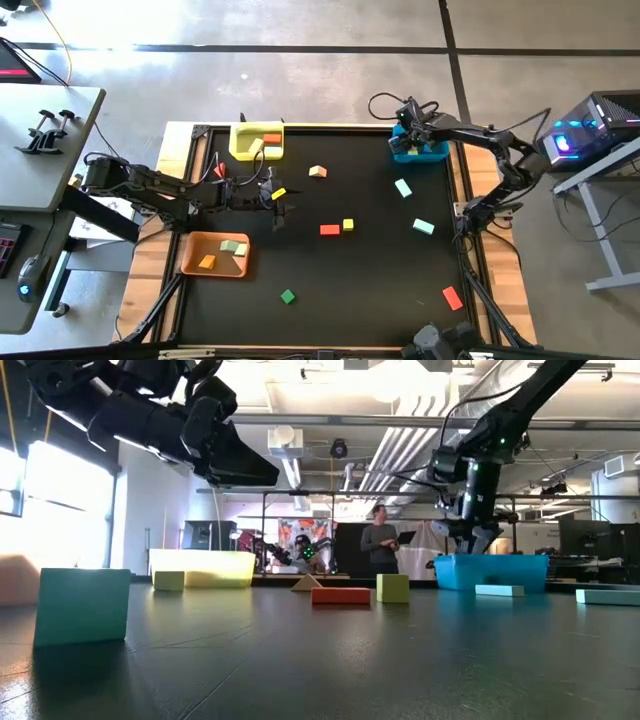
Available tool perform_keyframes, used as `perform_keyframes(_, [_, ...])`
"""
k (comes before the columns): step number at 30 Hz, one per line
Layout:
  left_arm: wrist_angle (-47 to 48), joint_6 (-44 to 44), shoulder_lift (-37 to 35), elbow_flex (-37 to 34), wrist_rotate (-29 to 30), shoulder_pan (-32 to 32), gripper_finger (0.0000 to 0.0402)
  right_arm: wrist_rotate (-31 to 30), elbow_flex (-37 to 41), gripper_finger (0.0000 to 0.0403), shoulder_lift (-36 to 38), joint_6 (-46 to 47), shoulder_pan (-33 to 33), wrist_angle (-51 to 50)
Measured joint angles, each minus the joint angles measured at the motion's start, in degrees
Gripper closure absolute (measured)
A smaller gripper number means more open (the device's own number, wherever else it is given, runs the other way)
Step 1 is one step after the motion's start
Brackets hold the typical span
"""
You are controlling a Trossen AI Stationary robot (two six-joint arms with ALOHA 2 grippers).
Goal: Sort blocks by size
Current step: Put the green wooden block into the blue bin
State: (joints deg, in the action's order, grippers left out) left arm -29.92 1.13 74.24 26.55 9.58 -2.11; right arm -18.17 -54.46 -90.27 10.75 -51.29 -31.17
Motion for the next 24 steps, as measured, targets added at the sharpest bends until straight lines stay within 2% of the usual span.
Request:
perform_keyframes(9, [0.03, 1.89, 0.0, 0.0, 0.0, 0.0, 0.0222, 0.28, 0.0, 0.0224, -1.14, -2.69, 0.51, 2.71])
perform_keyframes(13, [0.03, 3.6, 0.0, 0.0, 0.0, 0.02, 0.0222, -1.14, 0.0, 0.0223, 0.7, -3.77, 3.73, 2.92])
perform_keyframes(18, [0.05, 5.36, 0.0, 0.0, 0.02, 0.25, 0.0222, -6.41, 0.0, 0.0223, 4.79, -4.7, 13.16, 3.12])
perform_keyframes(21, [0.04, 5.92, 0.0, 0.0, 0.0, 0.89, 0.0222, -10.55, 0.0, 0.0222, 7.44, -4.32, 20.84, 3.45])
perform_keyframes(24, [0.04, 6.2, 0.0, 0.0, 0.0, 1.7, 0.0222, -11.81, -0.02, 0.0222, 9.14, -2.17, 29.22, 5.62])
